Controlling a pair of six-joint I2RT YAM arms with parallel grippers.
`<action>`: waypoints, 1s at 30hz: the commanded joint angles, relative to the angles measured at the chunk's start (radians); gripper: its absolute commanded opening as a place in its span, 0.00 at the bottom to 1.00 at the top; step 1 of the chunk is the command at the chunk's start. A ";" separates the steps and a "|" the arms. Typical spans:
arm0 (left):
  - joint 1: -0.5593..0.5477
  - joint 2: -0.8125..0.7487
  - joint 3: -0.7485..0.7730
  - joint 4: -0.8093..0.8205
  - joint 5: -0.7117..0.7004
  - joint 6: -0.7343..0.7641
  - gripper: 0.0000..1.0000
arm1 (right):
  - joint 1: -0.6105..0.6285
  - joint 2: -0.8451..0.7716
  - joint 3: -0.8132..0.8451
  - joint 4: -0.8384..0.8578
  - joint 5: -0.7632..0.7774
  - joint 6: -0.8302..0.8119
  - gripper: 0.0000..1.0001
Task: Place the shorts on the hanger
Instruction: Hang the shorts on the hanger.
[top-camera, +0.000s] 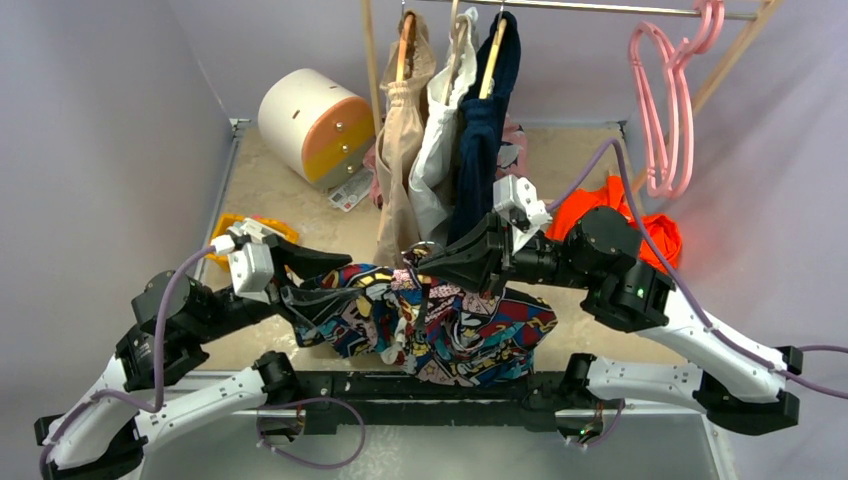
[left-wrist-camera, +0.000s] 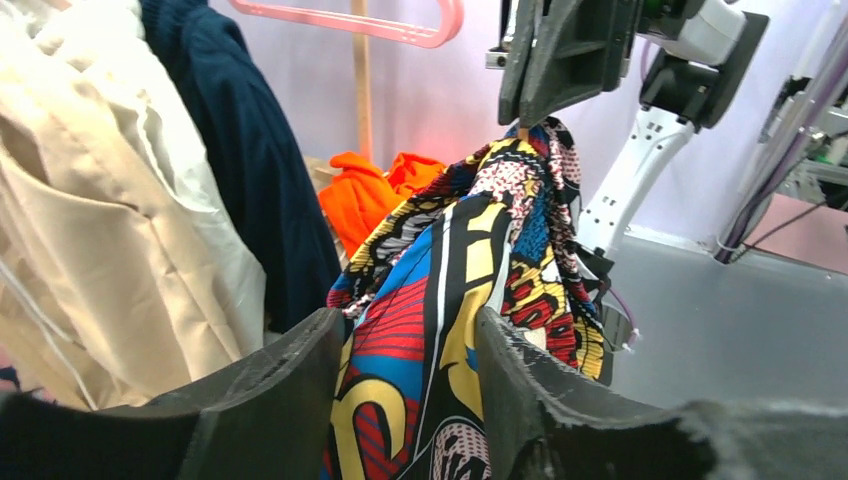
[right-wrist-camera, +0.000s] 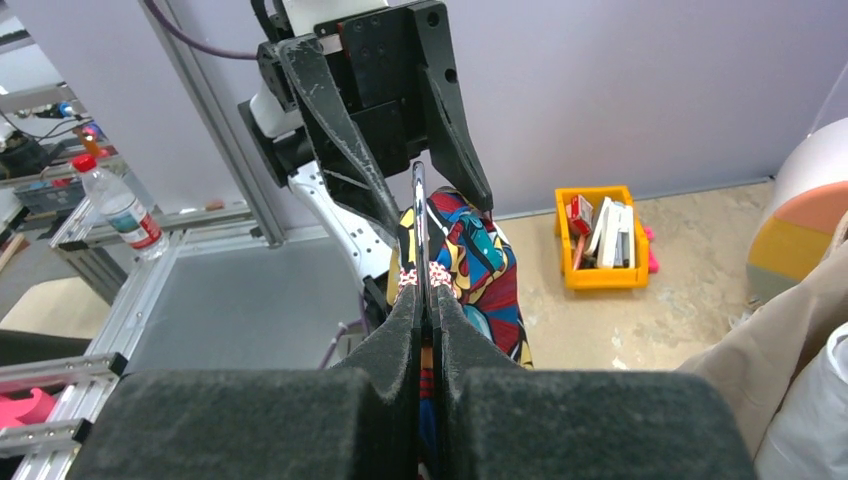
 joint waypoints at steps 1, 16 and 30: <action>0.001 -0.010 0.033 0.012 -0.096 0.026 0.47 | 0.001 -0.028 0.025 0.140 0.028 0.015 0.00; 0.001 -0.069 0.014 0.074 -0.395 0.016 0.00 | 0.002 -0.077 0.009 0.116 0.104 0.008 0.00; 0.001 0.030 0.175 -0.041 -0.342 -0.175 0.50 | 0.001 -0.146 -0.015 0.148 0.387 -0.018 0.00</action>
